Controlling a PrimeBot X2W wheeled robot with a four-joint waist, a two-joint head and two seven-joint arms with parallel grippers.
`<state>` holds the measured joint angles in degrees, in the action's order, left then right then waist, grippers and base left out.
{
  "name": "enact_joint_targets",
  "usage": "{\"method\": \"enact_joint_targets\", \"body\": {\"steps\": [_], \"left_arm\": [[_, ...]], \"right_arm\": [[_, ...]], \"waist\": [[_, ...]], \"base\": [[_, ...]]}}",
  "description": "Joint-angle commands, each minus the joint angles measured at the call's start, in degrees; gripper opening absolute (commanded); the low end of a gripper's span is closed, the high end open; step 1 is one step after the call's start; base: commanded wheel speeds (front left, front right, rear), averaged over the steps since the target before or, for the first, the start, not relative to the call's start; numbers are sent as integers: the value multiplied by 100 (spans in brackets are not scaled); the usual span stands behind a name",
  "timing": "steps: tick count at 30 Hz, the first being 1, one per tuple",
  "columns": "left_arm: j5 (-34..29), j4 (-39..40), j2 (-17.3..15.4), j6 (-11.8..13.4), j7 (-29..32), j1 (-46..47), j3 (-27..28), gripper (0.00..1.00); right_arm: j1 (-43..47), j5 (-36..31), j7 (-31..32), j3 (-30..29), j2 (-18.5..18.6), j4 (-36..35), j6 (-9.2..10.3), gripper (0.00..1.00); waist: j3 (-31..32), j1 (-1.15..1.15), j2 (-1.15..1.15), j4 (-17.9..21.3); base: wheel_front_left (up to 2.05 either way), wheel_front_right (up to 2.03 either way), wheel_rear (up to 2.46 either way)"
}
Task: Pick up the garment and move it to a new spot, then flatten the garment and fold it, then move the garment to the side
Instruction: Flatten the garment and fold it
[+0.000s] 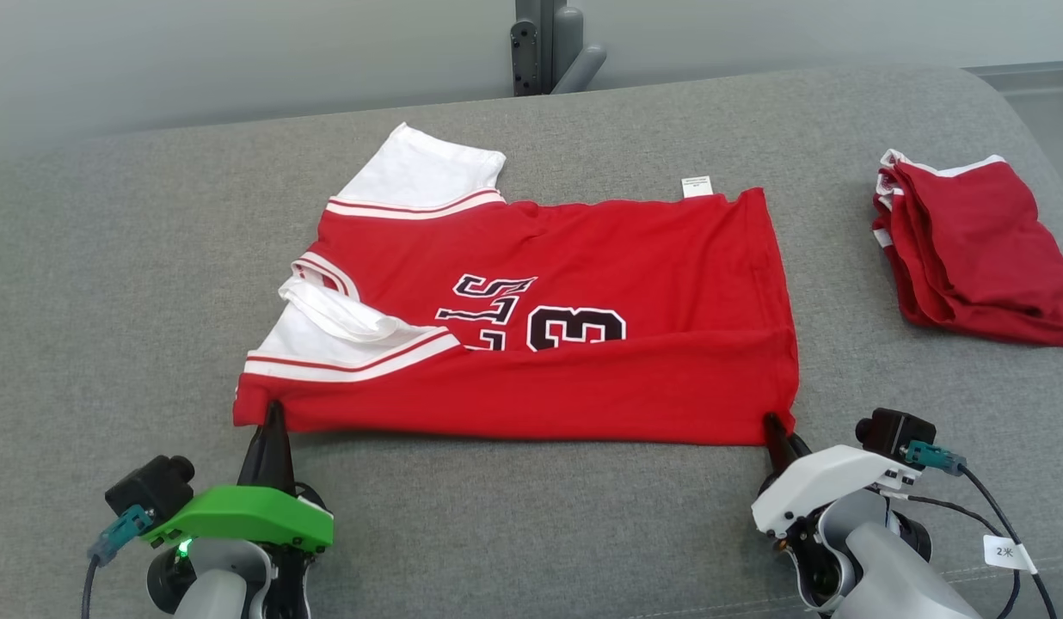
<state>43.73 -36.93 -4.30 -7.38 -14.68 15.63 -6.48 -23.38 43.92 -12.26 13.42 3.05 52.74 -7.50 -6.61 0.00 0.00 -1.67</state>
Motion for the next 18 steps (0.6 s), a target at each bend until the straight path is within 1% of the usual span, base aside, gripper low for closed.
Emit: {"method": "enact_joint_targets", "body": {"steps": [1,5,10,14,18], "left_arm": [[-30,76,-62,-11,-31,-108,44,0],[-70,415,-57,10,-52,-400,182,0],[-157,1030,-2,109,-64,-1032,297,0],[-126,1365,37,205,-66,-1473,199,0],[-75,1420,68,307,-48,-1671,56,0]], "right_arm": [[-28,-7,-56,0,-21,84,3,0],[-20,-93,-209,-166,50,23,3,0],[338,-131,-268,-416,280,-297,9,0],[760,-210,-286,-670,455,-616,11,0],[1120,-292,-289,-924,464,-888,14,0]], "waist": [[8,0,0,-1],[31,0,0,8],[60,0,0,-1],[72,0,0,-32],[71,0,0,-9]], "base": [[0,0,0],[0,0,0],[0,0,0],[0,0,0],[0,0,0]]}}
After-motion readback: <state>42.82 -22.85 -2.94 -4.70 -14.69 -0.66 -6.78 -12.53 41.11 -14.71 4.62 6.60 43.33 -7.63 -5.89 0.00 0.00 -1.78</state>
